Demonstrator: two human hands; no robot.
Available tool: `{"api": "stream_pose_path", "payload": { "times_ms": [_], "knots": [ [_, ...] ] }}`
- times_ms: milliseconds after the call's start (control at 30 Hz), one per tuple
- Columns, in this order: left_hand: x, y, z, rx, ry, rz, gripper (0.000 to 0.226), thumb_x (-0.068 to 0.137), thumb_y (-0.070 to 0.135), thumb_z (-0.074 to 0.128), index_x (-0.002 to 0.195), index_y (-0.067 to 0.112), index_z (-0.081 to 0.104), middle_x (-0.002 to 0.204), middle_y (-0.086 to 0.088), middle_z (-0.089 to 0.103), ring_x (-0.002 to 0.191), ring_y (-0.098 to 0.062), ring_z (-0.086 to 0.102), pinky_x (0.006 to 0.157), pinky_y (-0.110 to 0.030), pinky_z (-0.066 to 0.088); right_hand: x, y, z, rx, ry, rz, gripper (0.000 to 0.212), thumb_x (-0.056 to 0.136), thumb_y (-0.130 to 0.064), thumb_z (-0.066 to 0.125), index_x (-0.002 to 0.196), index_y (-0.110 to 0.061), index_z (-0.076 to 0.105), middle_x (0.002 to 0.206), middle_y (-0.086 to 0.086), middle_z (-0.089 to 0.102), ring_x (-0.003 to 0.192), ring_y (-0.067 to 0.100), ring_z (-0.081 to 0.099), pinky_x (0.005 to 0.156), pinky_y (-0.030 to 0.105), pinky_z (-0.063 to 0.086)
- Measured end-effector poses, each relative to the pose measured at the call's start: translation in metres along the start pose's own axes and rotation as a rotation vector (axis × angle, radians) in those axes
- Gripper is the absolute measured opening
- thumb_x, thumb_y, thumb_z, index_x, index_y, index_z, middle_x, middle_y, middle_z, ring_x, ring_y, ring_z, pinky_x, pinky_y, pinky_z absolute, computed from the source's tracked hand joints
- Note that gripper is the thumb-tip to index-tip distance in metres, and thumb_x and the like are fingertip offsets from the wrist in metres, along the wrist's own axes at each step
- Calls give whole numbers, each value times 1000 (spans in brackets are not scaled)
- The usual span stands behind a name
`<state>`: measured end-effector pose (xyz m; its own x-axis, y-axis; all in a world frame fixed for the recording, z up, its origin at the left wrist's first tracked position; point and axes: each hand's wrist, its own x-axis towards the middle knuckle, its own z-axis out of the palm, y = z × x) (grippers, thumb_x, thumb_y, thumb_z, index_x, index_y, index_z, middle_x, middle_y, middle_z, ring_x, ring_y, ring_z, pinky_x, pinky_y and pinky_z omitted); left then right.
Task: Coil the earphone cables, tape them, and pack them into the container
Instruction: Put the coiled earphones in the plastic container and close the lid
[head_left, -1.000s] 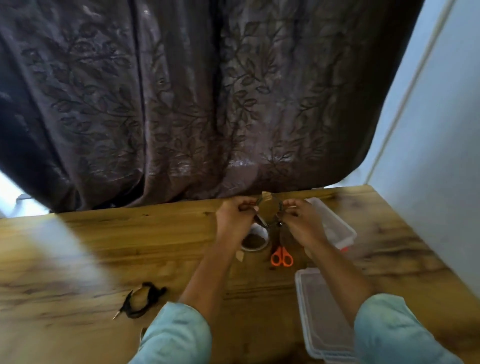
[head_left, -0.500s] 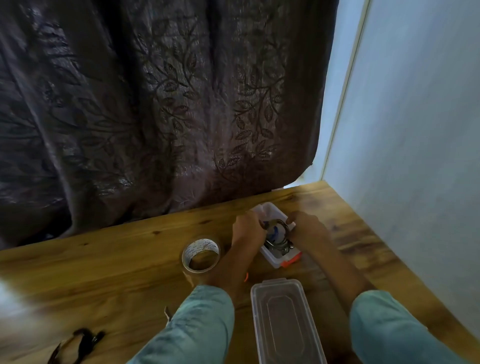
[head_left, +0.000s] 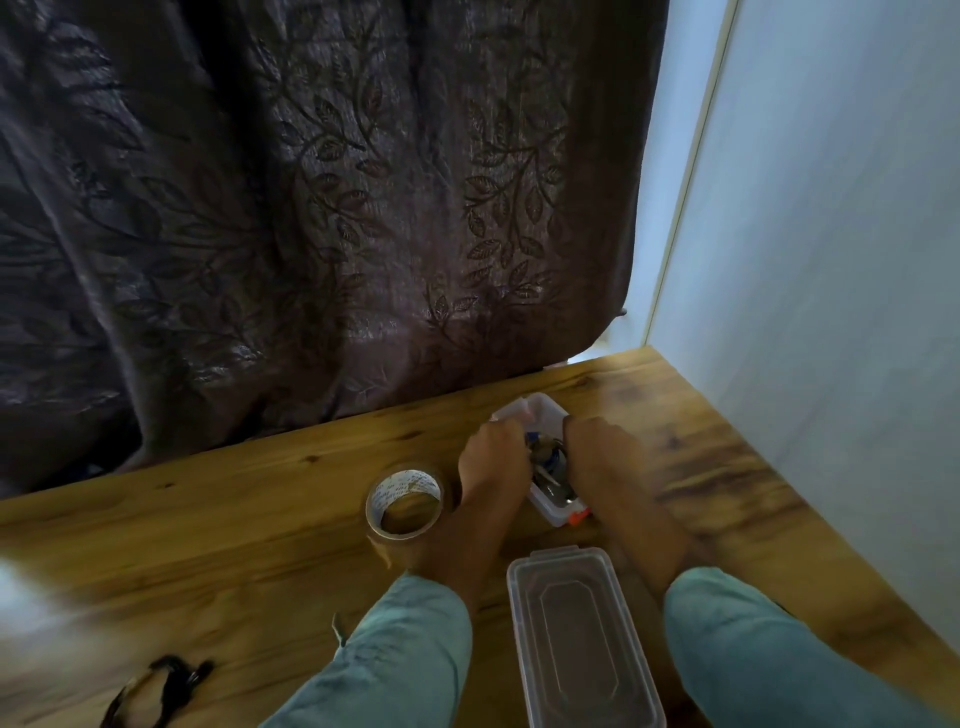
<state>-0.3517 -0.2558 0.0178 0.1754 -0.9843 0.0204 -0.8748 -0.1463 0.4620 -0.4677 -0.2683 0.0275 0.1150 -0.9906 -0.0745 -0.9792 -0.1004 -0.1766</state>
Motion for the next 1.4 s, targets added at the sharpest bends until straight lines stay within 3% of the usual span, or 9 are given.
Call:
{"api": "stream_pose_path", "payload": {
  "times_ms": [267, 333, 467, 633, 767, 1000, 1100, 1233, 1400],
  "knots": [
    [-39, -56, -35, -262, 219, -26, 22, 88, 13, 57, 104, 16, 71, 101, -5, 72, 93, -21, 67, 83, -34, 53, -30, -67, -3, 251, 157, -173, 18, 91, -21, 54, 107, -22, 62, 105, 2, 64, 90, 22, 63, 68, 32, 50],
    [-52, -85, -49, -294, 267, -148, 23, 86, 11, 59, 106, 16, 71, 105, -6, 72, 97, -23, 66, 84, -31, 51, -46, -100, -2, 355, 80, -244, 17, 90, -29, 56, 106, -25, 62, 102, -1, 66, 92, 20, 63, 69, 34, 52],
    [-88, -143, -80, -321, 358, -315, 24, 88, 6, 55, 105, 13, 71, 103, -4, 72, 90, -16, 65, 67, -15, 44, -76, -164, 15, 410, -83, -398, 17, 90, -27, 55, 104, -30, 63, 104, -5, 68, 98, 18, 62, 73, 29, 46],
    [-140, -218, -107, -275, 442, -542, 22, 86, 8, 56, 97, 16, 73, 102, -9, 72, 99, -29, 63, 79, -28, 47, -95, -225, 52, 466, -317, -456, 11, 90, -20, 56, 91, -27, 64, 98, -4, 67, 89, 14, 61, 67, 25, 46],
    [-174, -276, -117, -238, 395, -735, 22, 83, 10, 61, 104, 15, 68, 110, -10, 67, 103, -30, 61, 86, -36, 51, -105, -263, 84, 532, -432, -410, 10, 91, -10, 57, 99, -8, 63, 104, 9, 65, 97, 23, 61, 76, 31, 49],
    [-204, -316, -118, -129, 269, -750, 20, 83, 23, 68, 102, 20, 71, 104, -4, 69, 95, -21, 63, 77, -30, 53, -125, -298, 111, 397, -453, -435, 22, 90, -36, 62, 103, -18, 61, 102, 0, 64, 91, 17, 59, 66, 27, 42],
    [-205, -313, -116, -97, 261, -721, 22, 80, 30, 71, 100, 21, 72, 100, -2, 70, 90, -18, 64, 75, -30, 54, -131, -308, 115, 371, -425, -453, 25, 87, -34, 66, 104, -16, 60, 107, 2, 60, 92, 16, 55, 65, 25, 36],
    [-202, -311, -112, -116, 251, -755, 23, 81, 28, 69, 99, 14, 69, 101, -7, 66, 93, -24, 62, 69, -28, 45, -133, -312, 113, 359, -421, -435, 12, 87, -24, 65, 93, -14, 62, 99, 3, 62, 84, 16, 54, 50, 21, 33],
    [-195, -314, -109, -239, 240, -740, 21, 84, 26, 65, 100, 12, 67, 99, -7, 65, 92, -25, 62, 77, -33, 52, -130, -308, 113, 511, -472, -330, 16, 86, -27, 68, 98, -17, 64, 100, 0, 65, 78, 10, 55, 52, 18, 37]
  ]
}}
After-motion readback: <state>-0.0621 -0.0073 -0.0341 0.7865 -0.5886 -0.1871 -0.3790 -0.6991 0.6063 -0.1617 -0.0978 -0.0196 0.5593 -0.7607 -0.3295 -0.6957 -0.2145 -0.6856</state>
